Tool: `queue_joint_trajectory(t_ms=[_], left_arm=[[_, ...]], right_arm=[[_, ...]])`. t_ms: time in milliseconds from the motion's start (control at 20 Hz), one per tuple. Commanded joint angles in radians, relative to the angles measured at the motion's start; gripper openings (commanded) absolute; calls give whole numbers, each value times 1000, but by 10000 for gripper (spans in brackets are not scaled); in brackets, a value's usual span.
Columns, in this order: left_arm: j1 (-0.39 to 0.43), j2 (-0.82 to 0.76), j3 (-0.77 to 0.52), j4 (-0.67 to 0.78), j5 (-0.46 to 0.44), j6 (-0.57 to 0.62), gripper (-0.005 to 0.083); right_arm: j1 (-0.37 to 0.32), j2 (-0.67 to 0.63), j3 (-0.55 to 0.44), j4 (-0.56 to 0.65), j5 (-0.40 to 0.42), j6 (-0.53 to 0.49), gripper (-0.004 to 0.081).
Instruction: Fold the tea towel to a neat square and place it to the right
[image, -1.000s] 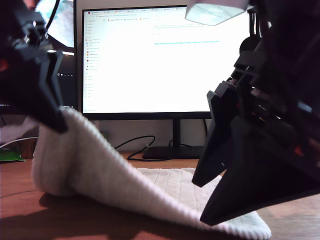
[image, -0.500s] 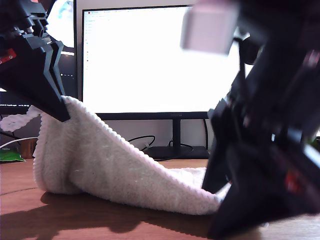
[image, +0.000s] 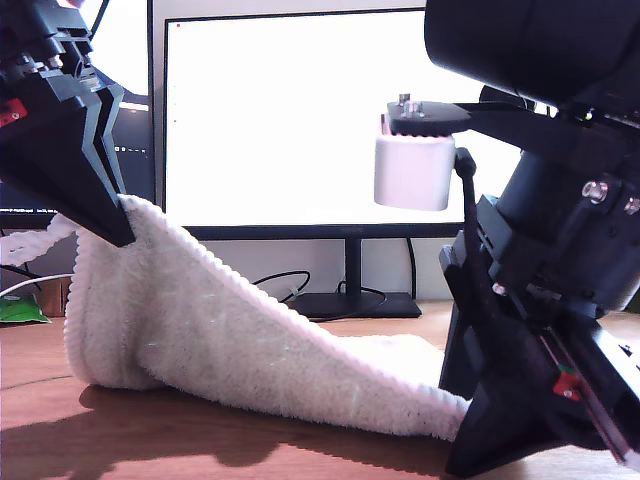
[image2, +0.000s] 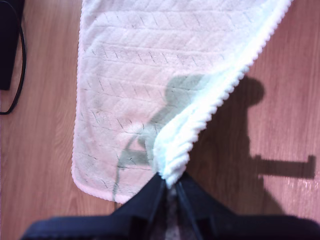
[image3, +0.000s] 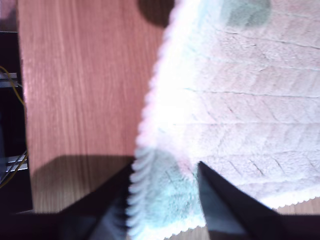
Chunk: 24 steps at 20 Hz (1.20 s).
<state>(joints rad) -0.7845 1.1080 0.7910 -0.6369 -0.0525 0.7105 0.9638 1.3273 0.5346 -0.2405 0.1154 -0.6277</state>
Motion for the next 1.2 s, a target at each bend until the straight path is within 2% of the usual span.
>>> queue_joint_trajectory(t_ms=[0, 150, 250, 500, 750, 1150], left_arm=[[0, -4, 10, -1, 4, -2, -24], [0, -3, 10, -14, 3, 27, -24], [0, -3, 10, -26, 0, 32, -24], [0, -3, 10, -117, 28, 22, -24], [-11, -3, 10, -241, 116, -22, -24], [-90, -2, 10, -409, 235, -141, -24]], right_arm=[[3, 11, -11, -4, 2, -1, 226], [3, 10, -4, -45, 35, -1, 121], [5, 10, 19, -102, 45, -1, -18], [19, 9, 114, -281, 44, 4, -10], [31, 9, 201, -470, 14, 30, -10], [48, 9, 228, -675, -90, 74, -10]])
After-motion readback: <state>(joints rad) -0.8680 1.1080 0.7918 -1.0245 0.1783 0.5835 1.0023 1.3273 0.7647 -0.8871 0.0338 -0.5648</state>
